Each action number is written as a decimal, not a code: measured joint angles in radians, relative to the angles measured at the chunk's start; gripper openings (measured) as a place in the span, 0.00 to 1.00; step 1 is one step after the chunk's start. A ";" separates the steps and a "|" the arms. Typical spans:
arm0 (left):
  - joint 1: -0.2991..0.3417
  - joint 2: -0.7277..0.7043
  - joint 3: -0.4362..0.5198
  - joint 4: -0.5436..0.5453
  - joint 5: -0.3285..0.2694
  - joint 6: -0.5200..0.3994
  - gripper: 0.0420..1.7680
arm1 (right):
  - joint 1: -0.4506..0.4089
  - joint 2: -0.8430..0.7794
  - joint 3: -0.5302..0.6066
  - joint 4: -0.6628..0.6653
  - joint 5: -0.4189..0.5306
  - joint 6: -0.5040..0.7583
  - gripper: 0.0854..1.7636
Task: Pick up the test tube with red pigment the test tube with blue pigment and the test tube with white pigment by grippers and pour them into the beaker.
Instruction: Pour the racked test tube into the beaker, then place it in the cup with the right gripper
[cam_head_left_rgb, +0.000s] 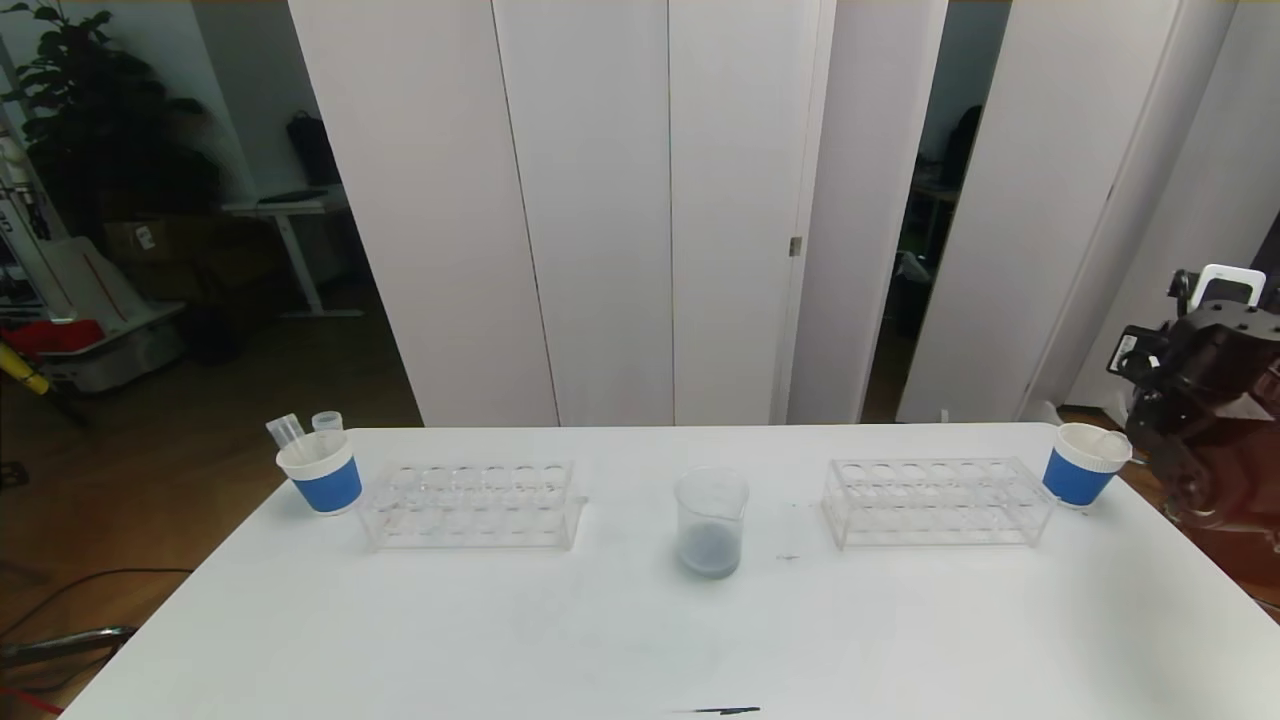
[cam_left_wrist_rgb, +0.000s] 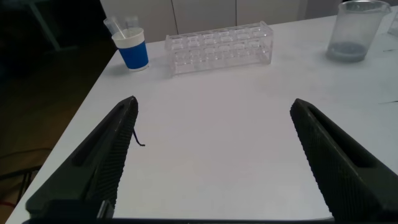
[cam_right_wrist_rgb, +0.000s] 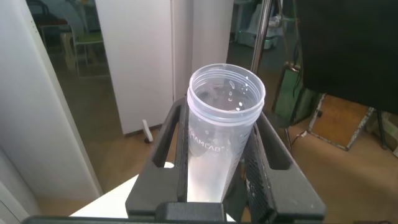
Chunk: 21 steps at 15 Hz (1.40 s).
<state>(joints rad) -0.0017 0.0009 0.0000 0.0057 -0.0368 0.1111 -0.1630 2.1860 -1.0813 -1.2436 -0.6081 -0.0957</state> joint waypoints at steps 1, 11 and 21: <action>0.000 0.000 0.000 0.000 0.000 0.000 0.99 | 0.001 0.023 -0.019 0.001 0.000 0.000 0.30; 0.000 0.000 0.000 0.000 0.000 0.000 0.99 | 0.061 0.191 -0.105 0.003 -0.010 -0.011 0.30; 0.000 0.000 0.000 0.000 0.000 0.000 0.99 | 0.034 0.201 -0.006 -0.008 -0.036 -0.010 0.30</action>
<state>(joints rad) -0.0019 0.0009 0.0000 0.0057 -0.0368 0.1111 -0.1287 2.3870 -1.0877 -1.2517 -0.6440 -0.1057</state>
